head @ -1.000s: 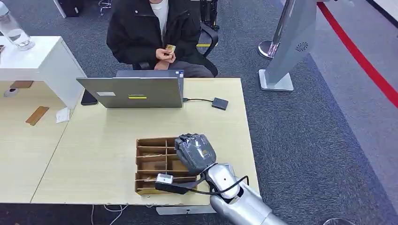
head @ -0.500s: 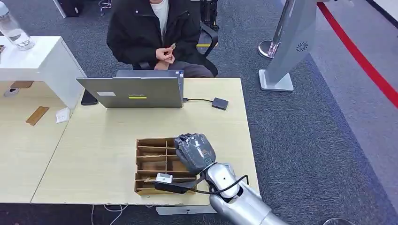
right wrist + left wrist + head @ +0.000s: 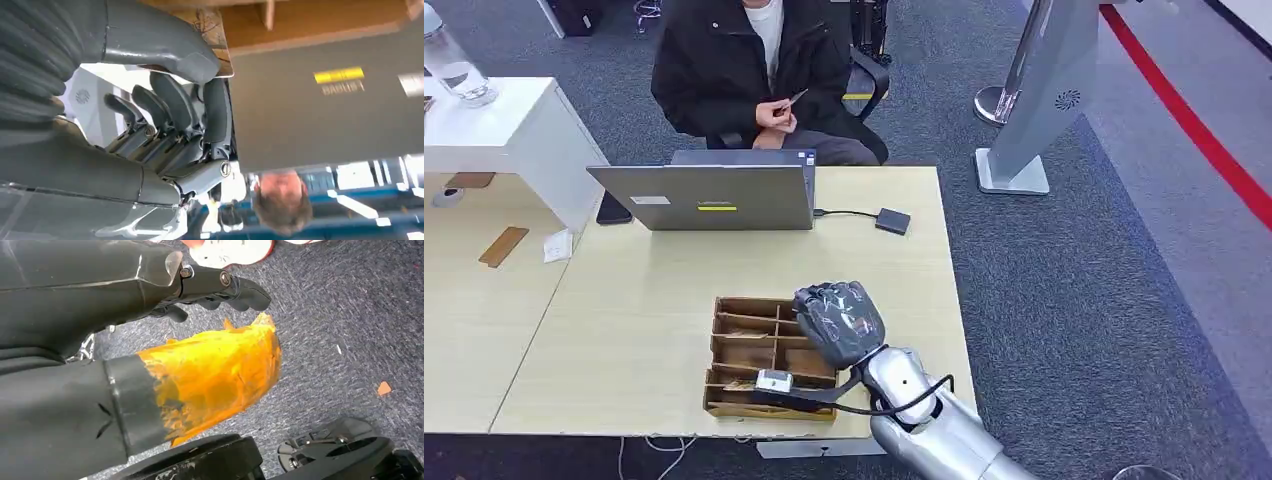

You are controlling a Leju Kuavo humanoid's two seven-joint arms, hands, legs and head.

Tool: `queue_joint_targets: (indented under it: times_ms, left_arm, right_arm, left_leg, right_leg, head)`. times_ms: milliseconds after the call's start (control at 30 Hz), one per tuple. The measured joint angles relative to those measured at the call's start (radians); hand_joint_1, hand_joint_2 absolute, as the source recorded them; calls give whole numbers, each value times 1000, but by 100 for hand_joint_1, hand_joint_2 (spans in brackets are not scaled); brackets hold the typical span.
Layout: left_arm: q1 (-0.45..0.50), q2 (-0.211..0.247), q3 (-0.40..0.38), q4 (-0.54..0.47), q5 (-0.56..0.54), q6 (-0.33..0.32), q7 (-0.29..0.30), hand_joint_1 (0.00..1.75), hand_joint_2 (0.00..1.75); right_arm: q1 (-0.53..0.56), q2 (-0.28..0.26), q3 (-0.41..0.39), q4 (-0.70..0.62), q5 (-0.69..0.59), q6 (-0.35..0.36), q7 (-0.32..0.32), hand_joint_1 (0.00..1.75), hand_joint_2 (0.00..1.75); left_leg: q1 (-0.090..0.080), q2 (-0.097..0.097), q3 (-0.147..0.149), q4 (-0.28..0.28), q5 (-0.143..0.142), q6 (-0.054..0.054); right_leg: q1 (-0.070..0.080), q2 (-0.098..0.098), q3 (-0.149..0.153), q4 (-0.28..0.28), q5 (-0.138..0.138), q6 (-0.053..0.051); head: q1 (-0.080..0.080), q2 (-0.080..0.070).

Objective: Pass the card to the sensor for recognition and then transmit it.

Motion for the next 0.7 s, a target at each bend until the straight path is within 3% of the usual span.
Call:
queue_joint_targets:
  times_ms: [700]
  left_arm:
    - [2, 6, 0, 2, 20, 9, -6, 0, 0]
  right_arm:
    - [15, -30, -3, -240, 37, -68, -16, 175, 175]
  left_leg:
    - [0, 0, 0, 0, 0, 0]
  right_leg:
    - [0, 0, 0, 0, 0, 0]
  head:
    - [0, 0]
